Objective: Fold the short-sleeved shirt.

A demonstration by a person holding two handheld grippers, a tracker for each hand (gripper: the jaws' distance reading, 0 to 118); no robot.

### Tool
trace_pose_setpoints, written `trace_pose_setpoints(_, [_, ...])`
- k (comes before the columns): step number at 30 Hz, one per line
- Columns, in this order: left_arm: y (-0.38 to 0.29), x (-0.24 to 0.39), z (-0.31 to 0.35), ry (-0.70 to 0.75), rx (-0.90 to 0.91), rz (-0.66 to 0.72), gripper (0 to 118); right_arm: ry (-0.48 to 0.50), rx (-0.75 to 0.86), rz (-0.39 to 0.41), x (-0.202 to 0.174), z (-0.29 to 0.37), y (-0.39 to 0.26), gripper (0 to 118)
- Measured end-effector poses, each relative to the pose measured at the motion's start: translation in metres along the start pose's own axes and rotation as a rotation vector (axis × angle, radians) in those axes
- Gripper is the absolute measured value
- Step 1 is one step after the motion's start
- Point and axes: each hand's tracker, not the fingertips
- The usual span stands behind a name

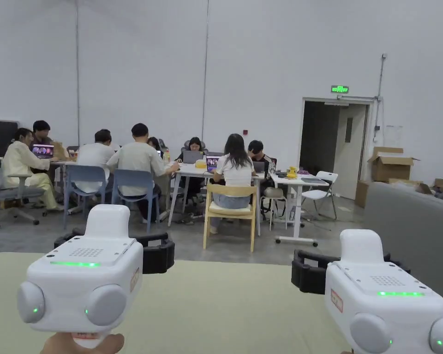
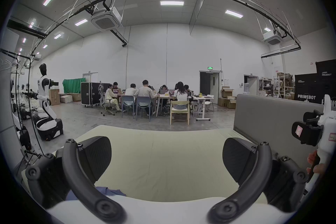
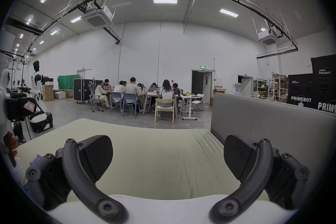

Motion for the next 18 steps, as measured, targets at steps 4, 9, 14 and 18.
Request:
trace_pose_setpoints(4, [-0.0025, 0.0022, -0.0013, 0.006, 0.002, -0.030, 118, 0.005, 0.006, -0.029, 0.0038, 0.0037, 0.0004, 118])
trace_pose_setpoints(9, [-0.0021, 0.0030, 0.0015, -0.008, 0.018, -0.020, 118, -0.003, 0.014, -0.018, 0.0052, 0.0065, 0.0029, 118])
trace_pose_setpoints(14, [0.0005, 0.0024, 0.0000, -0.008, 0.008, -0.018, 118, -0.004, 0.020, -0.015, 0.0040, 0.0087, 0.0043, 118])
trace_pose_setpoints(18, [0.0017, 0.0008, 0.0019, -0.005, 0.012, -0.028, 118, -0.002, 0.016, -0.025, 0.0032, 0.0087, 0.0039, 118])
